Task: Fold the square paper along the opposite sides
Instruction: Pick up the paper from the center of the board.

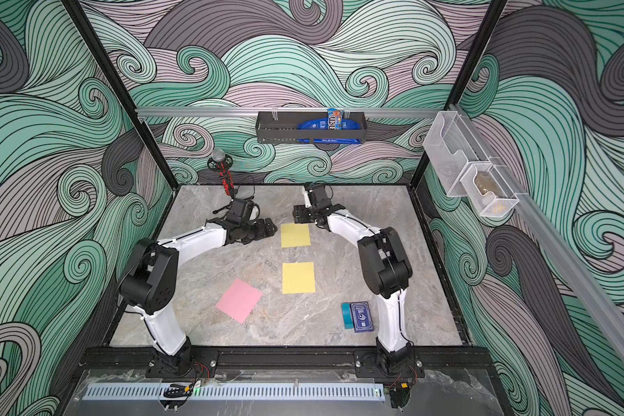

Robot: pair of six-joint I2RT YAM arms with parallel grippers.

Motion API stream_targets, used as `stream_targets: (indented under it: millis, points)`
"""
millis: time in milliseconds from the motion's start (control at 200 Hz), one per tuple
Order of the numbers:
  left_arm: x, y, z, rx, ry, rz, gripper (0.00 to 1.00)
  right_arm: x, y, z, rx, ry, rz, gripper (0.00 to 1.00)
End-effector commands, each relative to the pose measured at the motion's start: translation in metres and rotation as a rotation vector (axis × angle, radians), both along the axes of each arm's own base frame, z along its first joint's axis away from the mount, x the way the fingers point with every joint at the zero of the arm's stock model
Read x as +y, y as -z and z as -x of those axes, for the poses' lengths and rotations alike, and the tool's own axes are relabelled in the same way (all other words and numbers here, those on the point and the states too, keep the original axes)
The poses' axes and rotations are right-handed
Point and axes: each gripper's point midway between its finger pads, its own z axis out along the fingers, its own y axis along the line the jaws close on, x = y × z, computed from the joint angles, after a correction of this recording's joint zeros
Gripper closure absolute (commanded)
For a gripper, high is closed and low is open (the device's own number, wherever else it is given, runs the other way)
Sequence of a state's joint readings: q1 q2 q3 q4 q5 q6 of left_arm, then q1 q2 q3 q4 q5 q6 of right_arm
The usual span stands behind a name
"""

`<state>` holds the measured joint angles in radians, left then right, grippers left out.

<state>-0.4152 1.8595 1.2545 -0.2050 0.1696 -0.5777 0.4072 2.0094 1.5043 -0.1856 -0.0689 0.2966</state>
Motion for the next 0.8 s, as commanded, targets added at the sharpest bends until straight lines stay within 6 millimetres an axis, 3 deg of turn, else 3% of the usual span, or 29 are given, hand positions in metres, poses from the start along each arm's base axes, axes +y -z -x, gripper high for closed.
stream_targets:
  millis: [0, 195, 350, 525, 796]
  points:
    - [-0.026, 0.005, -0.003, 0.048, 0.061, 0.003, 0.10, -0.008, 0.035, 0.021, 0.133, -0.040, -0.065, 0.26]
    - [-0.034, 0.029, -0.011, 0.090, 0.074, -0.006, 0.11, -0.017, 0.059, 0.029, 0.154, -0.054, -0.065, 0.37]
    - [-0.037, 0.040, -0.019, 0.106, 0.072, -0.005, 0.13, -0.013, 0.078, 0.037, 0.182, -0.087, -0.081, 0.45]
    - [-0.044, 0.048, -0.030, 0.113, 0.063, 0.023, 0.25, -0.007, 0.093, 0.050, 0.198, -0.102, -0.081, 0.50]
    - [-0.045, 0.078, -0.018, 0.185, 0.069, 0.029, 0.30, 0.002, 0.114, 0.074, 0.228, -0.123, -0.081, 0.56]
